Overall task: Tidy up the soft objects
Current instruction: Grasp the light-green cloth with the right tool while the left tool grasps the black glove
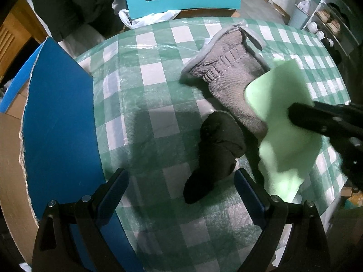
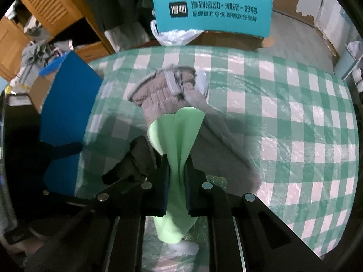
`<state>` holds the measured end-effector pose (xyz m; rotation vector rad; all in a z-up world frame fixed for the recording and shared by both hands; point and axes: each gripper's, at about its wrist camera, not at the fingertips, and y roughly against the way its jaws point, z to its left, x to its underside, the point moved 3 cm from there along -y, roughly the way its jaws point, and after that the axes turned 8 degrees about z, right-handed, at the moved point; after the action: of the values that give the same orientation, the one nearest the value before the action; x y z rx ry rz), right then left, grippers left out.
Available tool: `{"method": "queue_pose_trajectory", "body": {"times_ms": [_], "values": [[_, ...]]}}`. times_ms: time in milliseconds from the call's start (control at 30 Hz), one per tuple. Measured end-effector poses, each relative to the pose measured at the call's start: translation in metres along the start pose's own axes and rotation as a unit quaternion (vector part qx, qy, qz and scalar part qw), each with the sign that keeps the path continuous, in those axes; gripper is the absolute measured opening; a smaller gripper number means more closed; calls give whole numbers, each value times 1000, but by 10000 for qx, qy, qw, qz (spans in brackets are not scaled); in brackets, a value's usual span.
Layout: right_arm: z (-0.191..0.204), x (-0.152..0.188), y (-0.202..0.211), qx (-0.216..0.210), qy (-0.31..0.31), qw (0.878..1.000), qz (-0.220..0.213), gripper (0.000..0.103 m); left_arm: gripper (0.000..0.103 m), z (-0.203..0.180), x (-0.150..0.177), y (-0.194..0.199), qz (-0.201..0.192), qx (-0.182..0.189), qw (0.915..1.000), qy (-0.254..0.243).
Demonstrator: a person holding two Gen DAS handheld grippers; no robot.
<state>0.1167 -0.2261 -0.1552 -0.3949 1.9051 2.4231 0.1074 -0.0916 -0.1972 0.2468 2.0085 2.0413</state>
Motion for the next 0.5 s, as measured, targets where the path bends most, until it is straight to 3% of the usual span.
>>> {"method": "queue_pose_trajectory", "body": {"times_ms": [500], "values": [[-26, 13, 26, -181, -338, 9991, -188, 11, 95, -19, -6, -11, 109, 21, 9999, -61]]}}
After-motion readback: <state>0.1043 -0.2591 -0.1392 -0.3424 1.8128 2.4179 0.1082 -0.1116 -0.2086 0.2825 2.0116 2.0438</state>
